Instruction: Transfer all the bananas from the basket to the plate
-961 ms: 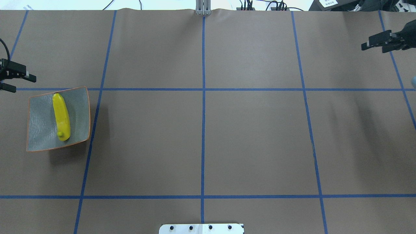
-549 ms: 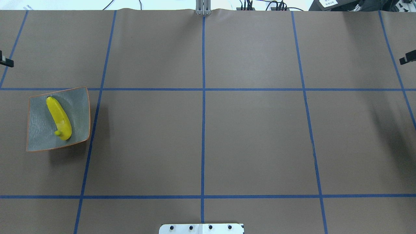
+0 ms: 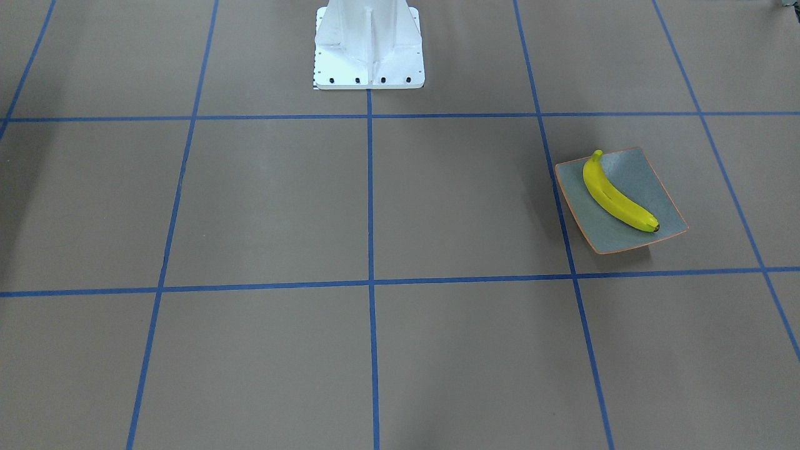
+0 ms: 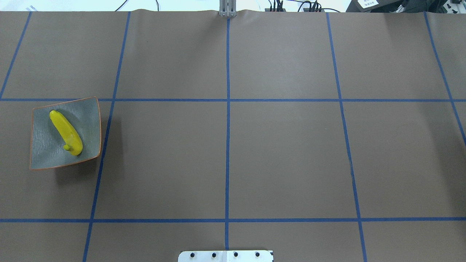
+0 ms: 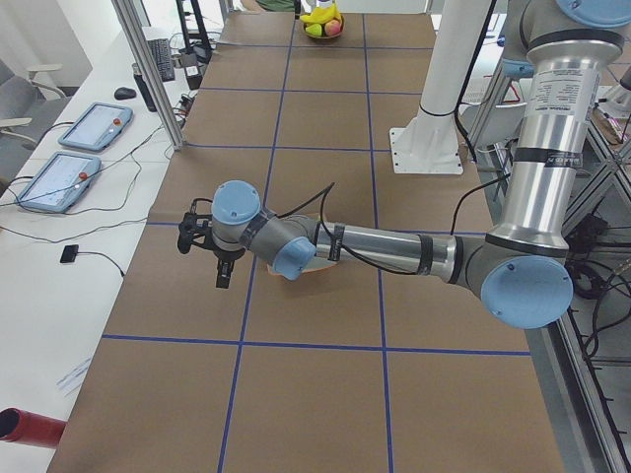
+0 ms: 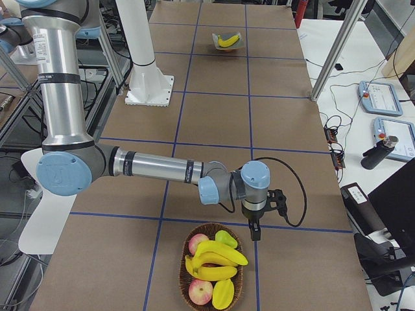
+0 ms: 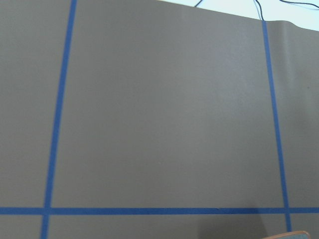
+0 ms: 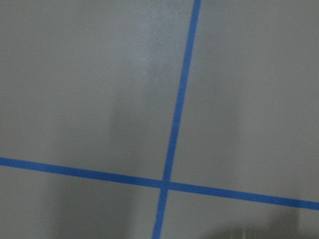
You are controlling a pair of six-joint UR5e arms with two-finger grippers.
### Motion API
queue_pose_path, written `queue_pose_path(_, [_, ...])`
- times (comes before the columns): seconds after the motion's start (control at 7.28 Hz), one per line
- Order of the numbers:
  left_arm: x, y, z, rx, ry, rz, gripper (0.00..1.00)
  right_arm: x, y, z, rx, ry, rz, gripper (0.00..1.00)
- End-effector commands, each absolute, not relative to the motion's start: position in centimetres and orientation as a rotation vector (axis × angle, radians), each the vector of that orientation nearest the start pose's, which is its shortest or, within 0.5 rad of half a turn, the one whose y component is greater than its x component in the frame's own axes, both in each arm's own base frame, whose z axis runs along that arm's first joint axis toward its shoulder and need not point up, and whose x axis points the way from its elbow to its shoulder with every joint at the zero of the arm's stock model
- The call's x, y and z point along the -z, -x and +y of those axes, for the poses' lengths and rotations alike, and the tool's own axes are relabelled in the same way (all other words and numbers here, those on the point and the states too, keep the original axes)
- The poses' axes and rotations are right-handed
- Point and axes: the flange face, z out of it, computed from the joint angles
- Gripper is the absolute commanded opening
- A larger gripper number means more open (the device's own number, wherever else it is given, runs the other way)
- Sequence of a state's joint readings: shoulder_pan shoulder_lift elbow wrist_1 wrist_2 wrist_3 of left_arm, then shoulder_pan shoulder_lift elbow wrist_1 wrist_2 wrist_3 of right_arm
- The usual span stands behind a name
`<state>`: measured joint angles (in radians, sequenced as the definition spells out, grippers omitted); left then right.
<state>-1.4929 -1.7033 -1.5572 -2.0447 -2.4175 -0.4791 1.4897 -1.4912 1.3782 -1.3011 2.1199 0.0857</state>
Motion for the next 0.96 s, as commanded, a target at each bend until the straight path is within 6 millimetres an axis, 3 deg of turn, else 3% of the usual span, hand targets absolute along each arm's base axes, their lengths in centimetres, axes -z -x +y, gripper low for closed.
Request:
queue_pose_path(0.0, [-52.7,2.1,-56.9,0.101,-0.331,0.934,1.00,-70.5,-4.7,-55.7,-0.040,0.030,-0.424,1.00])
queue_pose_path(0.27, [-52.2,2.1,-56.8,0.095,-0.338,0.939,1.00,-70.7,-1.4,-55.8,-0.126,0.087,-0.415,1.00])
queue_pose_path(0.41, [-52.2,2.1,-56.8,0.093,-0.336,0.944,1.00,-71.2,1.6,-55.8,-0.136,0.119,-0.407,1.00])
queue_pose_path(0.55, [-52.1,2.1,-56.8,0.092,-0.338,0.944,1.00,-72.3,2.6,-55.8,-0.138,0.138,-0.398,1.00])
queue_pose_path(0.82, [-51.8,2.0,-56.8,0.089,-0.341,0.945,1.00,-72.9,2.0,-55.9,-0.083,0.129,-0.359,1.00])
